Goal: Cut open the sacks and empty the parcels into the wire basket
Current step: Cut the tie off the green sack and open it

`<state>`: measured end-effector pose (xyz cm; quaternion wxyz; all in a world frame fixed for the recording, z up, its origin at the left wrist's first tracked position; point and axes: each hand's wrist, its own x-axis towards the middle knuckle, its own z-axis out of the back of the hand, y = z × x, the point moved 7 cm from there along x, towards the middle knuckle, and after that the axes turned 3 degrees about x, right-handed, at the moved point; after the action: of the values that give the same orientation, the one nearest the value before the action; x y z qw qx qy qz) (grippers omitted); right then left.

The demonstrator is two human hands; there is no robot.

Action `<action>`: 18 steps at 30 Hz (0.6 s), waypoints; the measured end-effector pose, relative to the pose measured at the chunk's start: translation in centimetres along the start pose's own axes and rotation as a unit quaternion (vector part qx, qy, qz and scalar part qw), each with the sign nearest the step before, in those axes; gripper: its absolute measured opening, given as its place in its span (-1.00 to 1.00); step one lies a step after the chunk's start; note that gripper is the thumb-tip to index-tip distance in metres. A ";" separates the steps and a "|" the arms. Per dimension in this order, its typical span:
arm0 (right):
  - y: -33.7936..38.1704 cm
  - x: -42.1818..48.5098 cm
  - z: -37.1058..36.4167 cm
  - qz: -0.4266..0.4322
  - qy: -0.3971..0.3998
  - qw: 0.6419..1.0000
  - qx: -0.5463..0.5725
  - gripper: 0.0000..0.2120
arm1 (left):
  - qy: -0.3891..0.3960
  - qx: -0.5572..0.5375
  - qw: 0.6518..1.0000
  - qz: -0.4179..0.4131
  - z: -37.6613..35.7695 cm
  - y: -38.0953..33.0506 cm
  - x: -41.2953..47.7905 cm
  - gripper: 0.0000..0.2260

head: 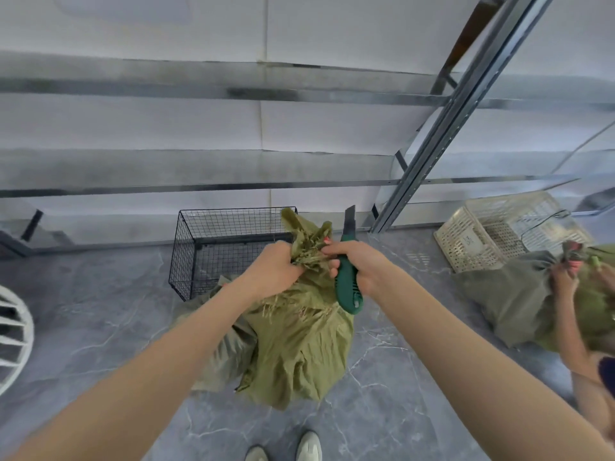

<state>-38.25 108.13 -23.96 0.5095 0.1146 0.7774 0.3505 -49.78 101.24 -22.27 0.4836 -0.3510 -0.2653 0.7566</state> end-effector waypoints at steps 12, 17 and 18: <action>8.5 -9.5 2.5 0.250 -0.076 0.964 0.047 -0.83 | -0.123 -0.208 0.969 0.047 8.3 -6.9 -2.3 -0.80; 8.9 -14.2 0.4 0.317 -0.125 0.939 -0.045 -0.78 | -0.159 -0.250 0.954 0.042 11.8 -10.1 -2.8 -0.84; 8.8 -14.8 -0.1 0.328 -0.128 0.934 -0.057 -0.78 | -0.163 -0.255 0.952 0.038 12.3 -10.8 -3.0 -0.85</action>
<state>-33.17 106.53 -7.55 0.4666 0.3781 0.6035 0.5244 -52.76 101.98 -5.95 0.2993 -0.3440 -0.5112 0.7285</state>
